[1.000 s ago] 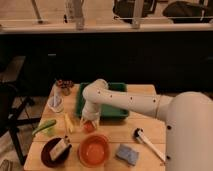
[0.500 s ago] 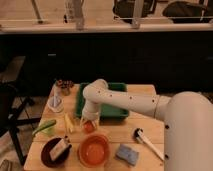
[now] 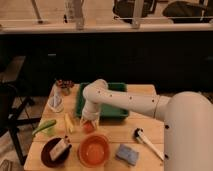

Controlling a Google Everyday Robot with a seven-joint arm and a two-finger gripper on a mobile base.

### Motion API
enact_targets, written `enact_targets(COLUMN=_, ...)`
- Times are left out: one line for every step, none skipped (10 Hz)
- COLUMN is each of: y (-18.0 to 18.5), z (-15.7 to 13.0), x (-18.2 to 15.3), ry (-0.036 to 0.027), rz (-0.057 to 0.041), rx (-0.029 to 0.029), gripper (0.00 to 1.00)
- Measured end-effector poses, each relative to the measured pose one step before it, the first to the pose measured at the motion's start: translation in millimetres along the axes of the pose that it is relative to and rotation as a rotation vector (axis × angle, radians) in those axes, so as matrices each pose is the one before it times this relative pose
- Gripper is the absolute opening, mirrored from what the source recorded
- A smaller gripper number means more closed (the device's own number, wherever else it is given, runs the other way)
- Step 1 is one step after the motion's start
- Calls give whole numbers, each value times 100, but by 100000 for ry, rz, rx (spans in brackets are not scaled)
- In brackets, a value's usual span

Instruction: Place apple in table surface

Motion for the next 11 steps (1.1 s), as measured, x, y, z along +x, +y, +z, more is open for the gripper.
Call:
enact_targets(y=3, z=-1, x=4, ry=13, rz=2, rx=3, gripper=78)
enact_targets(y=16, z=-7, x=7, ry=2, rz=47, rx=27, gripper=80)
enact_targets(y=31, z=-10, x=20, ry=32, rz=69, rx=31, gripper=80)
enact_targets(y=-6, z=4, x=-7, ry=-16, rz=-10, rx=-10, gripper=80)
enact_targets(y=5, z=16, x=-3, ry=-35, rz=21, rx=11, gripper=80)
enact_targets(y=32, z=78, x=-11, ry=-128, rz=43, rx=-14, gripper=80)
enact_targets(y=7, z=-17, x=7, ry=23, rz=27, rx=17, gripper=80)
enact_targets(y=7, z=-2, x=3, ry=2, rz=15, rx=4, gripper=80)
enact_targets(y=-4, z=3, x=-1, ry=-1, rz=-10, rx=0, gripper=80)
enact_targets(y=1, z=-3, x=1, ry=3, rz=4, rx=-1, gripper=80)
enact_targets(y=-1, z=-3, x=1, ry=1, rz=6, rx=10, gripper=80)
